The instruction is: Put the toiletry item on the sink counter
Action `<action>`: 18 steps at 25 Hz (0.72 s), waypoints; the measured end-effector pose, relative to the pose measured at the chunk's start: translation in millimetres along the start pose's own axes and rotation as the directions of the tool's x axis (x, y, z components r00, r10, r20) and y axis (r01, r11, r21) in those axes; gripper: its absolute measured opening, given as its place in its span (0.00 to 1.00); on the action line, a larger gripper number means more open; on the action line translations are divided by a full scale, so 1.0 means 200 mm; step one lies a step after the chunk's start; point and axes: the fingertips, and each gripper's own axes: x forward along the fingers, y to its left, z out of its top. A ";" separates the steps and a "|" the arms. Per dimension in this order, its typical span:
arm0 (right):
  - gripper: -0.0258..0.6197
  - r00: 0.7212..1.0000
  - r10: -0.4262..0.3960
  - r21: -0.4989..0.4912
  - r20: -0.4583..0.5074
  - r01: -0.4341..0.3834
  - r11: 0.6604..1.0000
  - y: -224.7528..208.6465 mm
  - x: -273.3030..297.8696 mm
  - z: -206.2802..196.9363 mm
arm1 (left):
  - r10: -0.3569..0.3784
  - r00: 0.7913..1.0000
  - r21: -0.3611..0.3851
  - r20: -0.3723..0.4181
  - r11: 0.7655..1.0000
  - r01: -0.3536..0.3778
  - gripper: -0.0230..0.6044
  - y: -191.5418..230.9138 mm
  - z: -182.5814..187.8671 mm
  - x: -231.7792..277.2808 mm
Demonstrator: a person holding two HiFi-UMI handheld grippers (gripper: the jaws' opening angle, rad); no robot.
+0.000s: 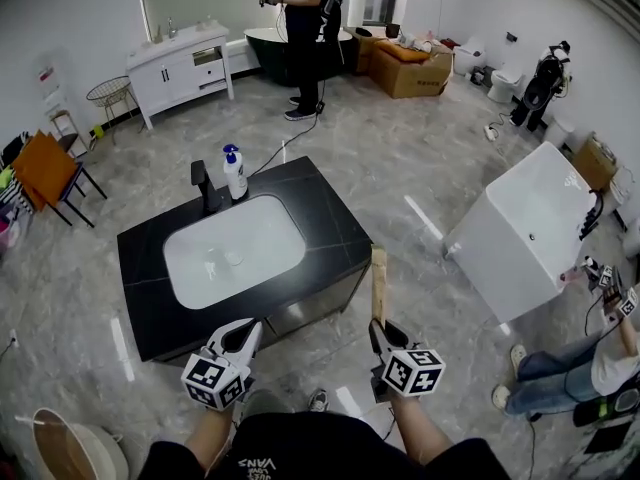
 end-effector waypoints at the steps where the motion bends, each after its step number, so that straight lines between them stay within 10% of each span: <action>1: 0.11 1.000 0.002 -0.003 -0.001 -0.002 1.000 -0.03 0.00 0.01 | 0.006 1.000 0.000 -0.002 1.000 -0.006 0.05 -0.01 0.00 0.01; 18: 0.11 0.998 -0.015 -0.032 -0.065 0.013 0.999 -0.24 0.23 0.07 | 0.020 1.000 -0.009 -0.019 1.000 -0.020 0.05 0.03 0.03 0.26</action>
